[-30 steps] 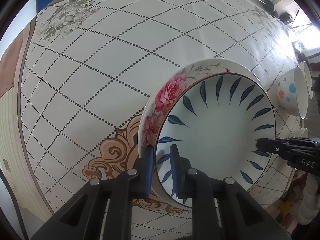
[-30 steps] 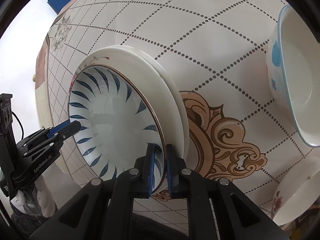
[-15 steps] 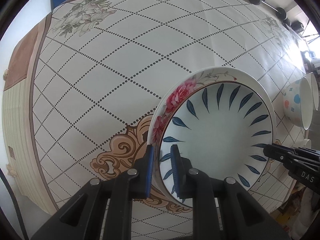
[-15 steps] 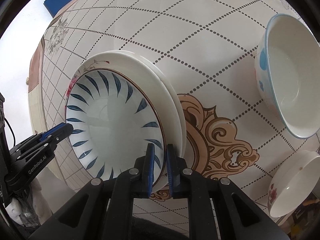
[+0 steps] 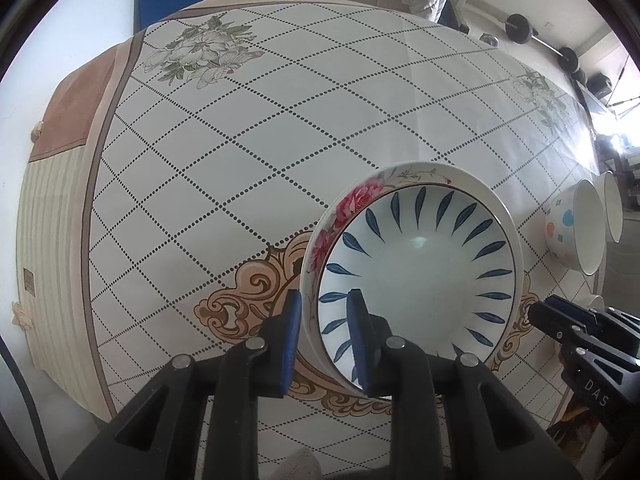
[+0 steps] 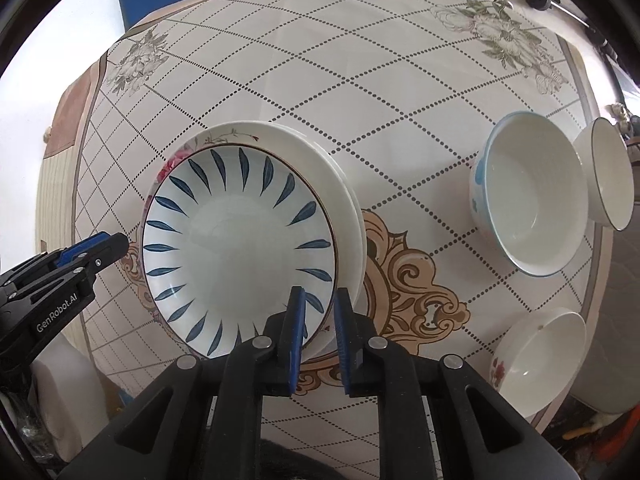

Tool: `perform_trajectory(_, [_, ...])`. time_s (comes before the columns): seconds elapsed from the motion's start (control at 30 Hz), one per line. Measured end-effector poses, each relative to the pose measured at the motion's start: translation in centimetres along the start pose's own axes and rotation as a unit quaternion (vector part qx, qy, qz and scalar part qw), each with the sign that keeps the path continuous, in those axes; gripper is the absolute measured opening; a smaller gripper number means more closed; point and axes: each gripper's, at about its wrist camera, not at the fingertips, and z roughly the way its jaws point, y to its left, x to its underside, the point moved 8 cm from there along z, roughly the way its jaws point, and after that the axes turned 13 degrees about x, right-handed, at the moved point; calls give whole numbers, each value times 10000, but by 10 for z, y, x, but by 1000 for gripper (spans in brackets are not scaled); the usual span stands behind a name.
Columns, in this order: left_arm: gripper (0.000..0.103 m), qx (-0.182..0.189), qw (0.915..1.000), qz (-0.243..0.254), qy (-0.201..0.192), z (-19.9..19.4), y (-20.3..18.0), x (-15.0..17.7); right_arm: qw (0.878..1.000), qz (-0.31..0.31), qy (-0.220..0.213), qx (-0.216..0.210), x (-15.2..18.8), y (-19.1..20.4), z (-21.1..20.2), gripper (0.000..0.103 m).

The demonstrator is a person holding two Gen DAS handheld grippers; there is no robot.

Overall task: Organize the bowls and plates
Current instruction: 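Open both grippers and lift them away from the plate stack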

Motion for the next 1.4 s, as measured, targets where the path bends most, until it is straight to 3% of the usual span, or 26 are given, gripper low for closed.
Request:
perform_trajectory(0.03, [28,11,10000,-15,-72,-5,-2,0,9999,-10,-94,77,1,0,-4,38])
perform_trajectory(0.07, [29,-13,9999,-7,-141,-11,-4,1,9998,-13,-174,132,3,-1,-9,62])
perform_trajectory(0.1, [32,-30,9997,0,-224,-15,-5,2,9996,-18,-246,137,4,-2,-13,71])
perform_trajectory(0.13, [41,-48,9995,9,-303,-21,-8,2,9995,-34,-305,115,6,-2,-17,86])
perform_trajectory(0.17, [47,-77,9992,24,-400,-26,-10,1,9993,-44,-348,103,8,-2,-21,92])
perform_trajectory(0.23, [77,-174,9978,80,-632,-38,-12,1,9988,-46,-440,192,12,-3,-30,92])
perform_trajectory(0.3, [85,-220,9969,108,-744,-47,-15,3,9979,-38,-583,298,18,-6,-38,92])
perform_trajectory(0.4, [86,-216,9967,174,-760,-56,-23,8,9962,6,-790,360,25,-8,-53,94])
perform_trajectory(0.47, [86,-227,9959,205,-850,-63,-27,13,9947,-20,-941,416,30,-11,-64,103])
perform_trajectory(0.8, [86,-461,9887,361,-1377,-118,-44,52,9885,155,-1455,389,68,-22,-128,103])
perform_trajectory(1.03, [87,-393,9845,542,-1619,-157,-52,79,9821,231,-1810,469,103,-20,-172,103])
perform_trajectory(1.4, [87,-257,9776,739,-1952,-191,-59,119,9775,510,-2011,379,158,-16,-212,103])
